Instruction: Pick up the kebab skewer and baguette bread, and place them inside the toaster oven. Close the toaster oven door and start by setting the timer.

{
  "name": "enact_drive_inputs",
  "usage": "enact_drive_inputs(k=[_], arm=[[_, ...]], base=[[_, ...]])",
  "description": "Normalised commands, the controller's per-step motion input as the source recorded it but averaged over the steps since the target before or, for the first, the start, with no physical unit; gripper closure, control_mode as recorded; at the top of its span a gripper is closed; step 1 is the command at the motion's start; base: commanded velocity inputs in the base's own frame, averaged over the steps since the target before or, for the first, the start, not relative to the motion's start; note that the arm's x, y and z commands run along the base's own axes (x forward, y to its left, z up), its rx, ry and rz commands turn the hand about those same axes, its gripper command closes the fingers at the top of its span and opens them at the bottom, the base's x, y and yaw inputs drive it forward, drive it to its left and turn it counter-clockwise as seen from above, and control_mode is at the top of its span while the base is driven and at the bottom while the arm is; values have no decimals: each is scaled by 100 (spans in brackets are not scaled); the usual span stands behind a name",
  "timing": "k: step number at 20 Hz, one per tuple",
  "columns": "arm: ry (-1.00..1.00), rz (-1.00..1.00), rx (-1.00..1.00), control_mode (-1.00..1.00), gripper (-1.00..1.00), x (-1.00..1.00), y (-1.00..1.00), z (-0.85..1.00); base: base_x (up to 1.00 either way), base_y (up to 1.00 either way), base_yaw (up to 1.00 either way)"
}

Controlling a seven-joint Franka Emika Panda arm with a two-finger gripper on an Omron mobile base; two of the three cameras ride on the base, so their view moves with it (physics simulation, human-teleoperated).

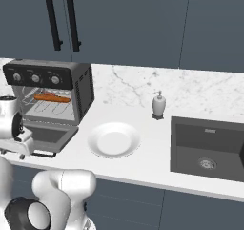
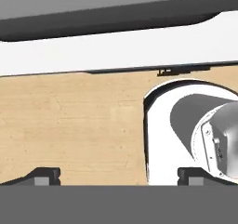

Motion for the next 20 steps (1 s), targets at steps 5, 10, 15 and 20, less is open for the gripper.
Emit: enact_drive_inputs(k=[5, 10, 15, 20], arm=[[0, 9, 0, -100, -100, 11, 25, -31], [0, 5, 0, -100, -100, 24, 4, -25], [0, 4, 0, -100, -100, 19, 0, -28], [0, 4, 0, -100, -100, 9, 0, -21]], base=[[0, 0, 0], [0, 0, 0], [0, 0, 0], [0, 0, 0]])
